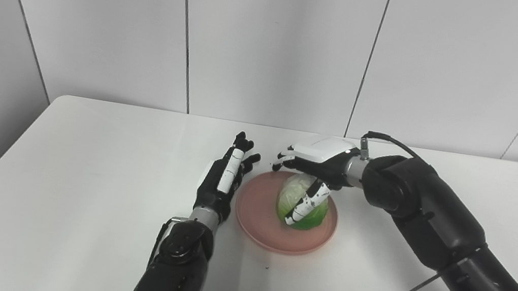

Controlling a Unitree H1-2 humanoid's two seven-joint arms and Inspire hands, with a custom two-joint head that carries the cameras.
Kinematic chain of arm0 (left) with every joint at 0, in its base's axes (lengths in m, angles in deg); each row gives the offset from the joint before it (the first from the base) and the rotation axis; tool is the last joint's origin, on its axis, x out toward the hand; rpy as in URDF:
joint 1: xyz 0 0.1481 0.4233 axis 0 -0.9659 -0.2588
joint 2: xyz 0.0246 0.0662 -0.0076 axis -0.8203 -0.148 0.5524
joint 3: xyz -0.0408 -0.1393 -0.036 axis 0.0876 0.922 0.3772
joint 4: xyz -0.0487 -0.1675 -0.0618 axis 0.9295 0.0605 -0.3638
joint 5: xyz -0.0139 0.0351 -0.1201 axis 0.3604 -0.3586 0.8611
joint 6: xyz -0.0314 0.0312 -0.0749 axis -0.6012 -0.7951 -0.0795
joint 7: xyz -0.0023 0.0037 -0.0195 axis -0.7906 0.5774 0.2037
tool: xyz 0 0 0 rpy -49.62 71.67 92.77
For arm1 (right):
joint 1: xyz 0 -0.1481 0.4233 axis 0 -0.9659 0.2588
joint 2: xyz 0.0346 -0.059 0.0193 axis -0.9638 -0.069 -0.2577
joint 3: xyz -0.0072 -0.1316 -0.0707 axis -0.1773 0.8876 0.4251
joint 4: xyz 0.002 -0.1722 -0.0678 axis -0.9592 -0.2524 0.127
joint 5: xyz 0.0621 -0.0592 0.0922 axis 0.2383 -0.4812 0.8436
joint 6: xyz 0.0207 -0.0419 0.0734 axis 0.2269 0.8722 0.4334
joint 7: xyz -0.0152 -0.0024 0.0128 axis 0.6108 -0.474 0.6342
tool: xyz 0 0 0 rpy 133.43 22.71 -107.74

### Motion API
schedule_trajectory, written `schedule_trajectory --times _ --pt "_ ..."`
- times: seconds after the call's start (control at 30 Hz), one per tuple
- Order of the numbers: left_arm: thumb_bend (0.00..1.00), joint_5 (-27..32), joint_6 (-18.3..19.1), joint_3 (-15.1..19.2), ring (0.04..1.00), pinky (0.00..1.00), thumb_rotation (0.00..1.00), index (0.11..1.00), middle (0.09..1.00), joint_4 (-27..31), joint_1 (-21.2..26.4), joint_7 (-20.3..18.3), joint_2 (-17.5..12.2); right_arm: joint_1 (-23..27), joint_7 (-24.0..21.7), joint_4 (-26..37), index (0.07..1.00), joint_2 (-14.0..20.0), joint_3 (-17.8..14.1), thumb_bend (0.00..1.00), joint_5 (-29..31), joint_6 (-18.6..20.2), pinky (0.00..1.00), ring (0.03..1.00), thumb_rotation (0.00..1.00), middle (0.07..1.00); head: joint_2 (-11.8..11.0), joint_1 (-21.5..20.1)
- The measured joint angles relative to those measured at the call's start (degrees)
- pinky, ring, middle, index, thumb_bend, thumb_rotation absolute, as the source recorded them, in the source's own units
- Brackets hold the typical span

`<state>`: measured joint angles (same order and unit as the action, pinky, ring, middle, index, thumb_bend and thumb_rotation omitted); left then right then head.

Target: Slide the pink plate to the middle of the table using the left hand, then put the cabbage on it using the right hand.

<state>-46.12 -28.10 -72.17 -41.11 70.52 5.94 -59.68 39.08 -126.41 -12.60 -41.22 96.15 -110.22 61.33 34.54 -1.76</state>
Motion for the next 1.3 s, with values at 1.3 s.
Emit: schedule_trajectory --times 1.3 --pt "0.9 -6.2 -2.6 0.5 0.987 1.0 0.94 1.0 0.999 1.5 -0.9 12.2 0.2 -19.2 41.9 -7.8 0.888 -25.4 -41.3 0.89 50.7 7.6 0.89 0.864 1.0 0.866 -2.8 -0.2"
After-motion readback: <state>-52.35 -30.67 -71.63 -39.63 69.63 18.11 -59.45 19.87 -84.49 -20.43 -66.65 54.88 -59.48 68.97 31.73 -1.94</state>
